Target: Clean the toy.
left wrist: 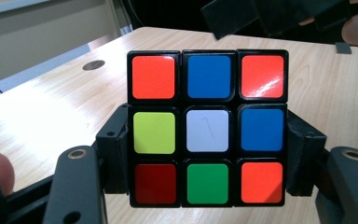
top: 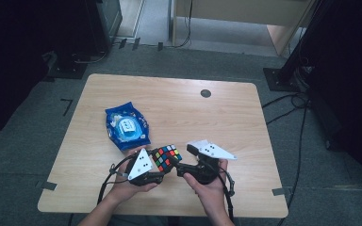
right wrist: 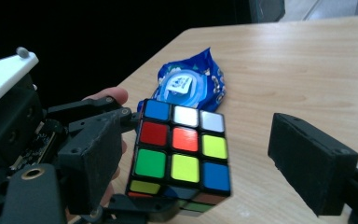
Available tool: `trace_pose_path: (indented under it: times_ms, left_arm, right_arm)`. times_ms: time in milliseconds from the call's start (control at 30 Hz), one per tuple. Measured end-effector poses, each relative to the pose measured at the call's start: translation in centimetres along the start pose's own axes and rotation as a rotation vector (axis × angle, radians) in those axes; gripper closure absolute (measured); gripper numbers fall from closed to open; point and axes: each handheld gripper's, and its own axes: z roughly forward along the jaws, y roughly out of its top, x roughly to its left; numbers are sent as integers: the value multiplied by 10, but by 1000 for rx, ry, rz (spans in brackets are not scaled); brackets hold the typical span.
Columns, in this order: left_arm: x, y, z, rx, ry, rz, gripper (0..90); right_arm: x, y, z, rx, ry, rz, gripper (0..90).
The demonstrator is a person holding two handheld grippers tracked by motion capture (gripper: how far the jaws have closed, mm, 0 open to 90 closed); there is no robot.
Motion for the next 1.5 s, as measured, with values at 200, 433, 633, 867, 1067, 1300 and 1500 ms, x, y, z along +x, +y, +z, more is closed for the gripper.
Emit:
trace_pose_path:
  times_ms: [200,433,633,867,1067,1300,1500]
  left_arm:
    - [-7,2,2,4,-6,22,340]
    - [-10,2,4,0,-15,32,340]
    - [-10,0,6,7,-9,28,340]
    - [-9,-1,9,24,-40,8,338]
    - [-7,0,7,9,-69,-14,324]
    - [-2,-3,4,9,-102,33,251]
    - [5,-7,5,37,-39,64,286]
  right_arm:
    - [-1,-9,13,53,-26,61,171]
    - [-2,-14,17,79,31,117,319]
    - [-6,-16,19,99,50,165,323]
    - [-6,-16,17,116,28,170,344]
    - [-9,-13,12,98,10,171,345]
    - [-23,-1,-6,41,-17,191,345]
    - [-24,8,-17,44,10,177,345]
